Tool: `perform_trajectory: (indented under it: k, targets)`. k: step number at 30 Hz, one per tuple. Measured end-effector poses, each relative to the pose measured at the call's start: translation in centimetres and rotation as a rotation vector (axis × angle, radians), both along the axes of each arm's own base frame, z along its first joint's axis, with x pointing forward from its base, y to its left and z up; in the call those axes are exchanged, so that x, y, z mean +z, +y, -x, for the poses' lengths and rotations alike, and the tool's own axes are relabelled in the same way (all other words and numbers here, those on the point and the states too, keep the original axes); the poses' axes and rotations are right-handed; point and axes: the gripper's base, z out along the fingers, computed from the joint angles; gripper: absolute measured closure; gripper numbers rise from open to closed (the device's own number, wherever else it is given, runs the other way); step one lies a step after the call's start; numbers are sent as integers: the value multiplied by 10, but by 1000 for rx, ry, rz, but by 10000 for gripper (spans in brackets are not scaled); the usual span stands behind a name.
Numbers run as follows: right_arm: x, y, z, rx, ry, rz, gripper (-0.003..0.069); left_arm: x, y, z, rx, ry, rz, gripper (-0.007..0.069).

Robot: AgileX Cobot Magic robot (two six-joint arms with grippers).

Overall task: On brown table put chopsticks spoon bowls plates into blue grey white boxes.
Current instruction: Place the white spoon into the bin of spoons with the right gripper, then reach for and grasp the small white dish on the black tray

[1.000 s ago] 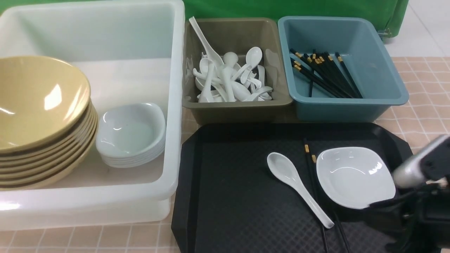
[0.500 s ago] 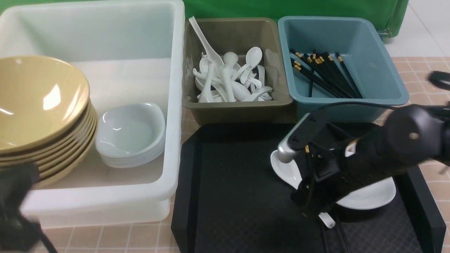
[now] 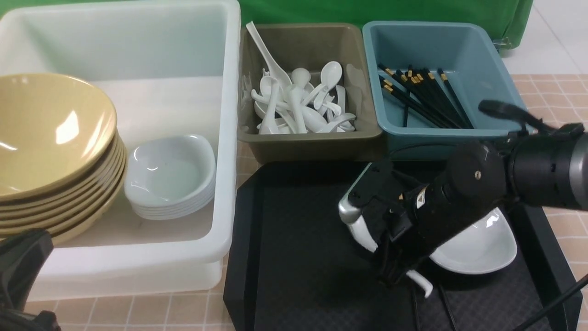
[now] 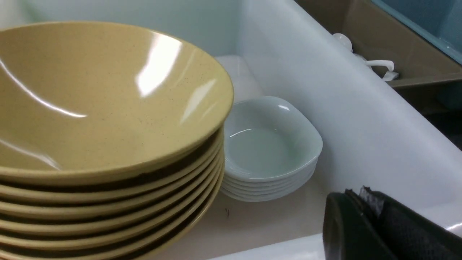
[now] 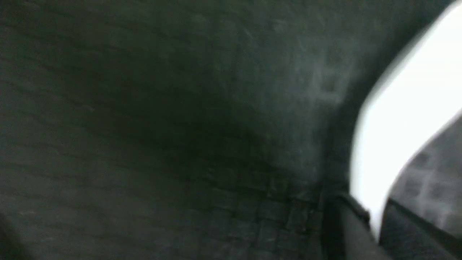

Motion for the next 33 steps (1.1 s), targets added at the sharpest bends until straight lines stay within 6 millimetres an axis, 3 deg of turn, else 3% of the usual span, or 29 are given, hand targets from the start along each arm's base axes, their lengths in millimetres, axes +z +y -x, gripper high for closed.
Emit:
perform_trajectory:
  k: [1, 2, 5, 6, 10, 12, 14, 15, 17, 20, 22, 23, 26, 27, 30, 33]
  targets:
    - [19, 2, -2, 6, -40, -28, 557, -1, 0, -1, 1, -7, 1, 623]
    - [22, 2, -3, 7, -50, -33, 556, -1, 0, -1, 1, -7, 1, 623]
    - [89, 11, -21, -13, -341, -184, 555, -1, 0, -1, 2, -14, 3, 623]
    - [102, 13, -28, -34, -422, -231, 555, -1, 0, -1, 2, -17, 3, 623]
    - [144, 23, -59, -137, -737, -395, 554, 0, 0, -1, 3, -22, 3, 623]
    - [151, 29, -75, -174, -809, -440, 537, 0, 0, -1, 2, -22, 3, 623]
    - [147, 38, -100, -200, -807, -457, 471, 0, 0, -1, 2, -23, 3, 623]
    - [142, 39, -104, -202, -797, -451, 455, 0, 0, -1, 2, -23, 3, 623]
    - [130, 41, -120, -185, -694, -407, 333, 0, 0, -1, 2, -21, 3, 623]
    - [123, 31, -126, -175, -577, -351, 245, -2, 0, -1, 1, -5, 0, 623]
    - [124, 6, -126, -232, -416, -313, 174, -5, 0, 0, -1, 22, -5, 623]
    - [123, -2, -126, -255, -375, -301, 164, -5, 0, 0, -2, 25, -5, 623]
    - [117, -62, -114, -391, -193, -202, 139, -6, 0, 0, -2, 32, -6, 623]
    - [115, -70, -113, -411, -180, -194, 139, -6, 0, 0, -2, 32, -6, 623]
    - [79, -127, -82, -590, -37, -130, 137, -6, -1, 0, -4, 26, 3, 623]
    - [54, -149, -57, -676, 3, -110, 137, -4, -1, 0, -4, 8, 9, 623]
